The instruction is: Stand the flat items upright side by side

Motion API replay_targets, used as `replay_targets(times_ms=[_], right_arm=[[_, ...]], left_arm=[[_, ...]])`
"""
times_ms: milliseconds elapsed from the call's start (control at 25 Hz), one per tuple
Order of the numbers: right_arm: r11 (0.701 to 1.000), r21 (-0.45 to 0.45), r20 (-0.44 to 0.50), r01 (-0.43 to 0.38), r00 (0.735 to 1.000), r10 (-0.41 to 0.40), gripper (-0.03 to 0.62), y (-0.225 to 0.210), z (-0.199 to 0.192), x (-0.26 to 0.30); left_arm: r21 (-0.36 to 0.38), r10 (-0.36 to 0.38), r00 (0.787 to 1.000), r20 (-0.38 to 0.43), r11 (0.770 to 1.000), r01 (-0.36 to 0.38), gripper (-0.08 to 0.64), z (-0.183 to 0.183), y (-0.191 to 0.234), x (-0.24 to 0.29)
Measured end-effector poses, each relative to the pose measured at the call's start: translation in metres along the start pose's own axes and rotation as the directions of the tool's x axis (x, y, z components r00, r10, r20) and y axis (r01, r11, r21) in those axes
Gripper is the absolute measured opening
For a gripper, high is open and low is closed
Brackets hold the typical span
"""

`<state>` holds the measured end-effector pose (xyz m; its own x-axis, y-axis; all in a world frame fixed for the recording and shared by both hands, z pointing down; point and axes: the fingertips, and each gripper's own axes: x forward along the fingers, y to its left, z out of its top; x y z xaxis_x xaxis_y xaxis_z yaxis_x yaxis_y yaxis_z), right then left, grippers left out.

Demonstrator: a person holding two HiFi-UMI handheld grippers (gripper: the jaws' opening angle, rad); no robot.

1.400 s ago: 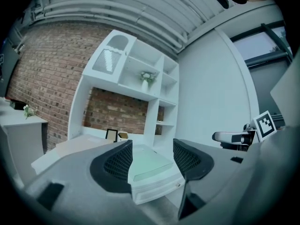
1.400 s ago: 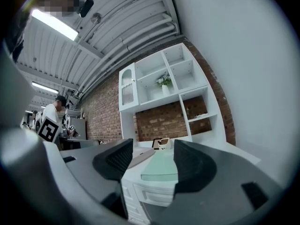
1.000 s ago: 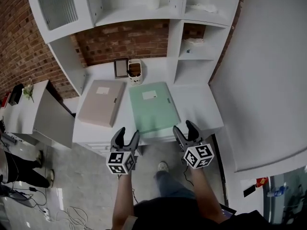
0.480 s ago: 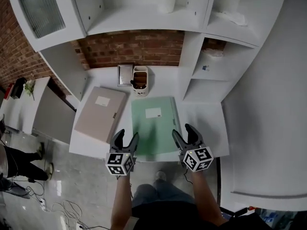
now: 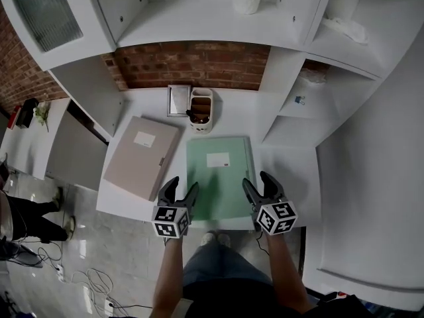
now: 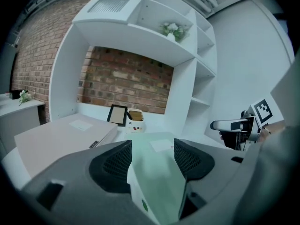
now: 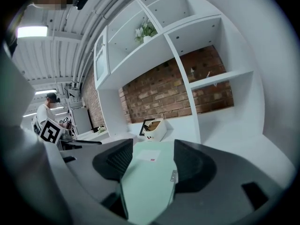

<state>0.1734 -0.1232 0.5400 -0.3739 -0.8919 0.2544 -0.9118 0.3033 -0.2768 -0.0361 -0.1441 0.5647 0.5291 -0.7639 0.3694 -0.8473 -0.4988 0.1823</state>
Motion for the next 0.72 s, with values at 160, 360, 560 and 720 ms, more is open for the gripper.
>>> replay_targets(times_ms=[160,360,560,720], right_arm=[[1.0,0.029,-0.102,0.01,0.995,-0.007,0.253,-0.008,-0.013,0.015],[0.995,0.1,-0.275,0.018,0.961,0.011,0.259,-0.02,-0.039,0.032],[0.988,0.149,-0.434,0.036,0.9,0.033,0.265,-0.031,-0.07,0.04],[0.981,0.184,-0.511,0.062,0.858,0.042,0.272,-0.041,-0.087,0.044]], left_arm=[[0.001,0.007,0.995,-0.1,1.0,-0.007,0.253,-0.008,0.01,0.016],[-0.047,-0.011,0.966,-0.26,0.999,-0.001,0.259,-0.03,0.022,0.034],[-0.121,-0.034,0.929,-0.369,0.993,-0.012,0.259,-0.049,0.025,0.044],[-0.187,-0.049,0.906,-0.42,0.982,-0.033,0.262,-0.06,0.028,0.05]])
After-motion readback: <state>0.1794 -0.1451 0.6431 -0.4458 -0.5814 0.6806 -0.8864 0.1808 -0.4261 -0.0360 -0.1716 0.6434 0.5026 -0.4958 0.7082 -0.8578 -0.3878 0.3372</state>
